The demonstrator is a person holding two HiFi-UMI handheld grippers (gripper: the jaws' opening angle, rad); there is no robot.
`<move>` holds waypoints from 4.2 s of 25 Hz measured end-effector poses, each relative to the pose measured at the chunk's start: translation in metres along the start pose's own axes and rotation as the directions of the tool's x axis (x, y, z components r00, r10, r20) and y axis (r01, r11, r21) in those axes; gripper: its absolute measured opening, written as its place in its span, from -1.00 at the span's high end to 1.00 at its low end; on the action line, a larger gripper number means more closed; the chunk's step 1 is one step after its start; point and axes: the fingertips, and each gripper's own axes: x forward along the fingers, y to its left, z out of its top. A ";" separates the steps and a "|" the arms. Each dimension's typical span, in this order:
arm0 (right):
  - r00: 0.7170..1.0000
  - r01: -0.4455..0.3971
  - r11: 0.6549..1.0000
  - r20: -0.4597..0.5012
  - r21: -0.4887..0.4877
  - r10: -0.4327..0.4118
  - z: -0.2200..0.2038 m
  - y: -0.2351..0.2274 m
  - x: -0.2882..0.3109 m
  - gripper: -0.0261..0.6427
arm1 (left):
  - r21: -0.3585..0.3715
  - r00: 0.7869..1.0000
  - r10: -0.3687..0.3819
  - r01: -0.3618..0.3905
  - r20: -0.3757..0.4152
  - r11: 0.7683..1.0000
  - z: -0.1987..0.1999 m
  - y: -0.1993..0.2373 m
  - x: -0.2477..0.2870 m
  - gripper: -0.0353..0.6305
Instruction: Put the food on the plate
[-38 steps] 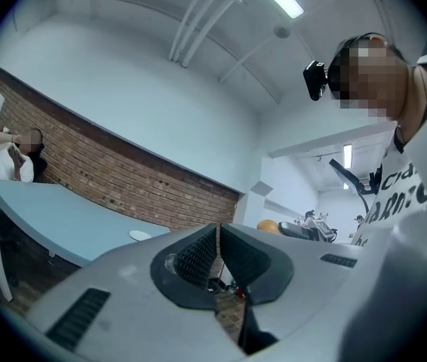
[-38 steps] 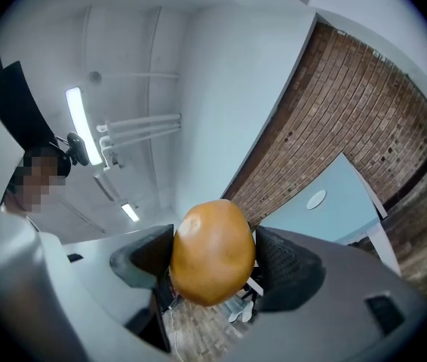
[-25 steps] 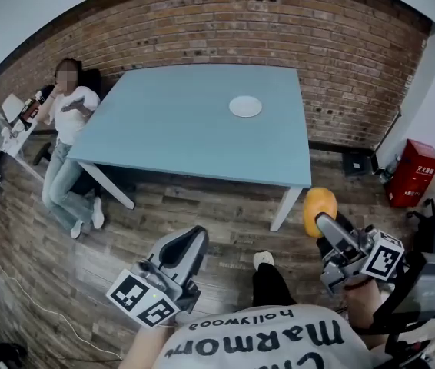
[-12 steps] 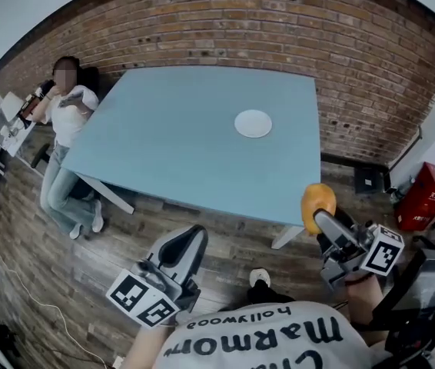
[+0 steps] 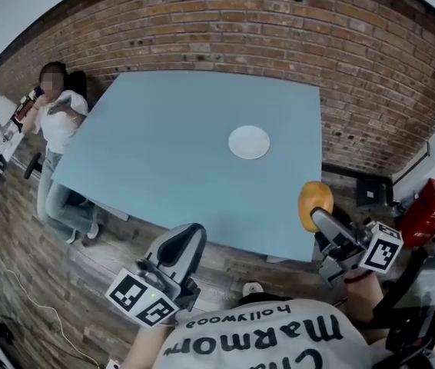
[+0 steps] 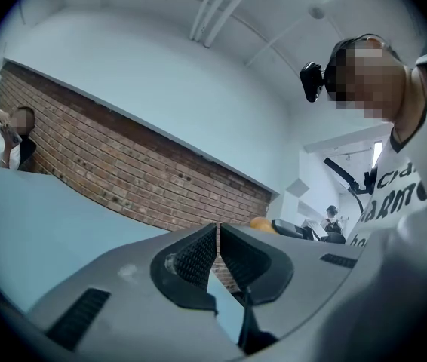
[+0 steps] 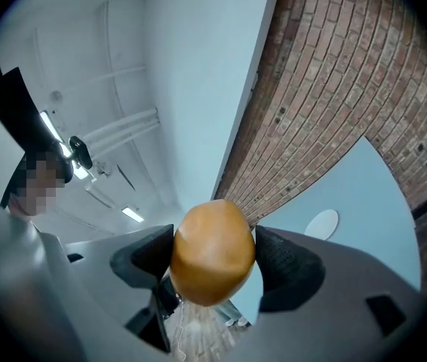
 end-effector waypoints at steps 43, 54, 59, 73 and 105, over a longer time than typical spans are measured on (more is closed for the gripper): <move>0.990 0.127 0.991 -0.056 0.029 -0.126 0.039 -0.191 0.177 -0.05 | -0.060 0.990 0.027 -0.035 -0.140 0.998 0.007 0.208 0.126 0.83; 0.954 0.232 0.967 -0.170 -0.104 -0.247 0.020 -0.258 0.214 -0.05 | -0.118 0.977 0.013 -0.039 -0.212 0.992 -0.024 0.244 0.150 0.83; 0.922 0.264 0.939 -0.228 -0.219 -0.313 0.009 -0.284 0.228 -0.05 | -0.147 0.973 0.017 -0.052 -0.230 0.988 -0.038 0.256 0.155 0.83; 0.775 0.286 0.816 -0.379 -0.502 -0.505 -0.033 -0.335 0.237 -0.05 | -0.187 0.966 0.038 -0.088 -0.256 0.978 -0.057 0.271 0.153 0.83; 0.702 0.216 0.663 -0.358 -0.717 -0.616 -0.047 -0.355 0.247 -0.05 | -0.208 0.967 0.028 -0.082 -0.253 0.975 -0.057 0.276 0.151 0.83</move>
